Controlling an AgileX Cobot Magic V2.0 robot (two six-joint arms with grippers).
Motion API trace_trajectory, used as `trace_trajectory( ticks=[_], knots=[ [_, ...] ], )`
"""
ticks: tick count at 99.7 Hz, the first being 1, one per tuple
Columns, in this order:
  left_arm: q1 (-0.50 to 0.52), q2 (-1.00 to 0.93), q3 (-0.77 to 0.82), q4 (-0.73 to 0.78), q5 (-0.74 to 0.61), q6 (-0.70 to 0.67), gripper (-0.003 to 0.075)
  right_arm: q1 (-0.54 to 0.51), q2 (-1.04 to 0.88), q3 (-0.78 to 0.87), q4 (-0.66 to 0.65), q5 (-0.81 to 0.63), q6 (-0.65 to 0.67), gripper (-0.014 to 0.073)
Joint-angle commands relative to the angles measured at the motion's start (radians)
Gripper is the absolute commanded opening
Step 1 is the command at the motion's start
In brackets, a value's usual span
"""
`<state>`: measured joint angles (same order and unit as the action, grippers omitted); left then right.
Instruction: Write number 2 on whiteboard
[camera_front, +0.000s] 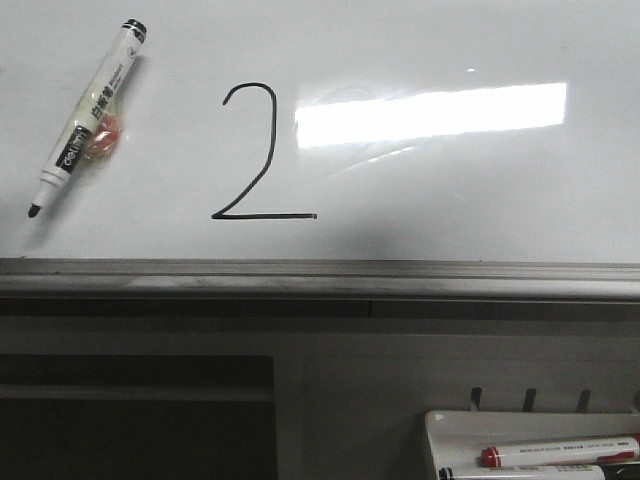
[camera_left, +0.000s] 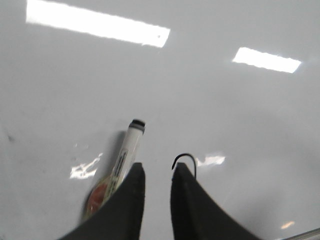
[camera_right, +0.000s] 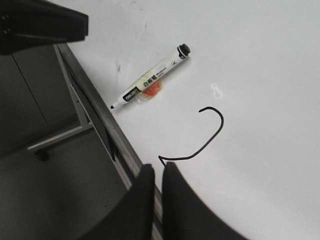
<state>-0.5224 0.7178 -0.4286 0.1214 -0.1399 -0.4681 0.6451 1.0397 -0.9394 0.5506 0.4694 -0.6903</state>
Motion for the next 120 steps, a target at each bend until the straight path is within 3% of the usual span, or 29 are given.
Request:
trace_trajectory(
  ticks=[1,24,50,120],
  knots=[
    [0.002,-0.075,-0.02,0.049,-0.073,-0.005,-0.002,-0.006,-0.071,0.018,0.01,-0.102,0.003,-0.0067],
    [0.002,-0.242,0.048,0.15,-0.073,-0.003,-0.002,-0.006,-0.329,0.264,0.01,-0.324,0.003,-0.0068],
    [0.002,-0.365,0.157,0.238,-0.075,-0.003,-0.002,-0.006,-0.603,0.559,0.01,-0.34,0.003,-0.0068],
    [0.002,-0.367,0.157,0.238,-0.079,-0.003,-0.002,-0.006,-0.672,0.633,0.01,-0.327,0.003,-0.0069]
  ],
)
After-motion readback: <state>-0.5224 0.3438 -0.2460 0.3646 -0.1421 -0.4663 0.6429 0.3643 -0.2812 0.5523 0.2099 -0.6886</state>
